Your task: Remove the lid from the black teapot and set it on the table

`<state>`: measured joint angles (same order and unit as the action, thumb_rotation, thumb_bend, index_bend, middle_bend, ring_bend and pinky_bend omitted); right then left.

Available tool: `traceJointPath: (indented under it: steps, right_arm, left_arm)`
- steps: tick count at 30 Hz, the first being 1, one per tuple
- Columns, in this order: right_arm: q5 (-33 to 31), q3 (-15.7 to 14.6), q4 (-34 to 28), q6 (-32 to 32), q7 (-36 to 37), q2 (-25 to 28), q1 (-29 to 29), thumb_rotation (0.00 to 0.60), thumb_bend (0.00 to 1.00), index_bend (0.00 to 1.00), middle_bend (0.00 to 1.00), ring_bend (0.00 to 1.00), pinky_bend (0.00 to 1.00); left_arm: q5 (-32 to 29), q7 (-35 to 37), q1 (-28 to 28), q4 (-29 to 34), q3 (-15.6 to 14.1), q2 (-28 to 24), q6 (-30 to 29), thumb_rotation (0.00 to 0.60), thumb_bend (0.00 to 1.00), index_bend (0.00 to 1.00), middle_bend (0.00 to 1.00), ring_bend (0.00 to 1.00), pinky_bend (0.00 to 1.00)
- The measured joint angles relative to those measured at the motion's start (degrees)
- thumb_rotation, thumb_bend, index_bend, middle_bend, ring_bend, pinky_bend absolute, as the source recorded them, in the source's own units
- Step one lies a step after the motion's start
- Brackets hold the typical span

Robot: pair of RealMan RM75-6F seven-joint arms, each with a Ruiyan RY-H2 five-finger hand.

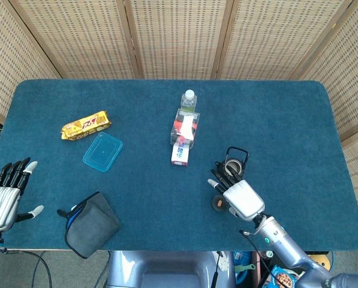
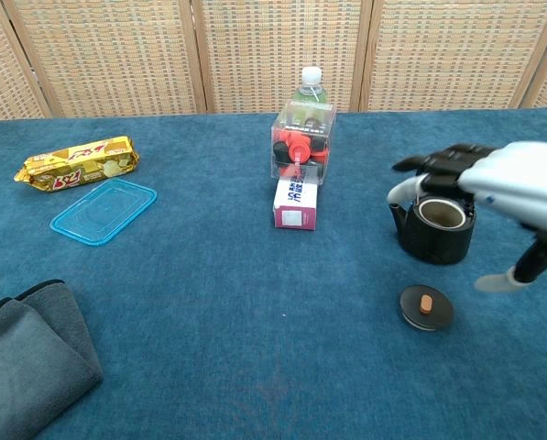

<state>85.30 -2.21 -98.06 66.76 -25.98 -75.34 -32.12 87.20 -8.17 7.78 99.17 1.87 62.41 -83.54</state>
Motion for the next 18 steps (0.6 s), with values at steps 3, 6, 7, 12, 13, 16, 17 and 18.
traceJointPath:
  steps: [3,6,7,12,13,16,17,18]
  right_arm:
    - [2.59,-0.48,0.00,3.79,3.46,1.69,1.87,0.600,0.00,0.14,0.00,0.00,0.00]
    - [4.93,-0.65,1.89,8.78,6.23,2.21,4.02,0.600,0.00,0.14,0.00,0.00,0.00]
    - [5.64,-0.60,3.33,11.66,7.59,2.29,5.35,0.600,0.00,0.14,0.00,0.00,0.00]
    - [7.03,-0.16,11.68,24.66,17.31,1.89,12.63,0.600,0.00,0.13,0.00,0.00,0.00]
    - [7.09,0.01,13.29,26.28,18.83,1.71,13.94,0.600,0.00,0.12,0.00,0.00,0.00]
    - [6.82,0.82,17.37,29.40,21.27,1.03,17.40,0.600,0.00,0.12,0.00,0.00,0.00]
    - [6.47,1.09,17.99,29.78,21.60,0.90,18.07,0.600,0.00,0.12,0.00,0.00,0.00]
    - [6.15,1.35,18.38,30.00,21.87,0.80,18.50,0.600,0.00,0.12,0.00,0.00,0.00]
  left_arm:
    - [0.17,0.09,-0.12,0.03,0.01,-0.06,-0.31,0.600,0.06,0.00,0.00,0.00,0.00]
    - [0.33,0.09,-0.30,-0.03,-0.03,-0.07,-0.68,0.600,0.06,0.00,0.00,0.00,0.00]
    - [0.27,-0.05,-0.31,-0.12,0.01,-0.02,-0.72,0.600,0.06,0.00,0.00,0.00,0.00]
    - [-0.28,-0.89,-0.25,-0.44,0.14,0.49,-0.43,0.600,0.06,0.00,0.00,0.00,0.00]
    - [-0.20,-0.98,-0.25,-0.42,0.11,0.54,-0.42,0.600,0.06,0.00,0.00,0.00,0.00]
    - [-0.07,-1.23,-0.22,-0.33,0.03,0.61,-0.36,0.600,0.06,0.00,0.00,0.00,0.00]
    - [-0.09,-1.30,-0.18,-0.30,0.01,0.65,-0.23,0.600,0.06,0.00,0.00,0.00,0.00]
    - [-0.10,-1.44,-0.14,-0.28,0.00,0.68,-0.16,0.600,0.06,0.00,0.00,0.00,0.00]
